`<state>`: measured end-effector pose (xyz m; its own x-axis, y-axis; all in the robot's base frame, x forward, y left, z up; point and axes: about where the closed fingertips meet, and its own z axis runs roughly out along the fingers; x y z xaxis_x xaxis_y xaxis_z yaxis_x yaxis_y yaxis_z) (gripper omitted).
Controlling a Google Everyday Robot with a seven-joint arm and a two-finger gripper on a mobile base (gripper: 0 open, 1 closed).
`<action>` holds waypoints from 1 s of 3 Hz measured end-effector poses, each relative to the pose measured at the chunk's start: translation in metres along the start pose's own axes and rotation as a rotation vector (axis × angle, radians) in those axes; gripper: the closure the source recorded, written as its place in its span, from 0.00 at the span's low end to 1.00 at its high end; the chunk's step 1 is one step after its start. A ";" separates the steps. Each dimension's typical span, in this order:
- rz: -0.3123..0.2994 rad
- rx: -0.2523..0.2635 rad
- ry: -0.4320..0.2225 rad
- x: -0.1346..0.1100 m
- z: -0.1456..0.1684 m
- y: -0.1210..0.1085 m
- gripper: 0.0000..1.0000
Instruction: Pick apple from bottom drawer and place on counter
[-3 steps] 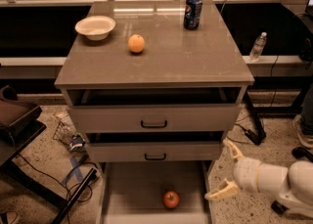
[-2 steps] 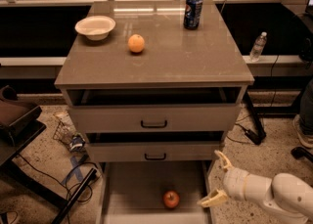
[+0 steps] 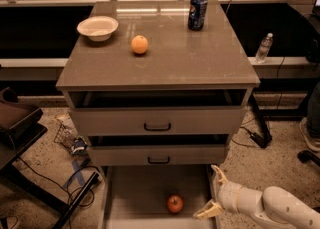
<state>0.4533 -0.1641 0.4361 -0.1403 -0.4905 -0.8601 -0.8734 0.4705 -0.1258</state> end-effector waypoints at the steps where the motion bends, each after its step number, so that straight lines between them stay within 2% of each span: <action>1: -0.036 0.021 0.018 0.041 0.025 -0.008 0.00; 2: -0.041 0.013 0.047 0.115 0.084 -0.005 0.00; 3: -0.046 -0.037 0.072 0.166 0.150 0.001 0.00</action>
Offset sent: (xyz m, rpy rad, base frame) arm 0.0443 0.0100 -0.2201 -0.1068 -0.0113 0.0107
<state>0.4988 -0.1352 0.2194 -0.1312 -0.5631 -0.8159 -0.8961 0.4194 -0.1453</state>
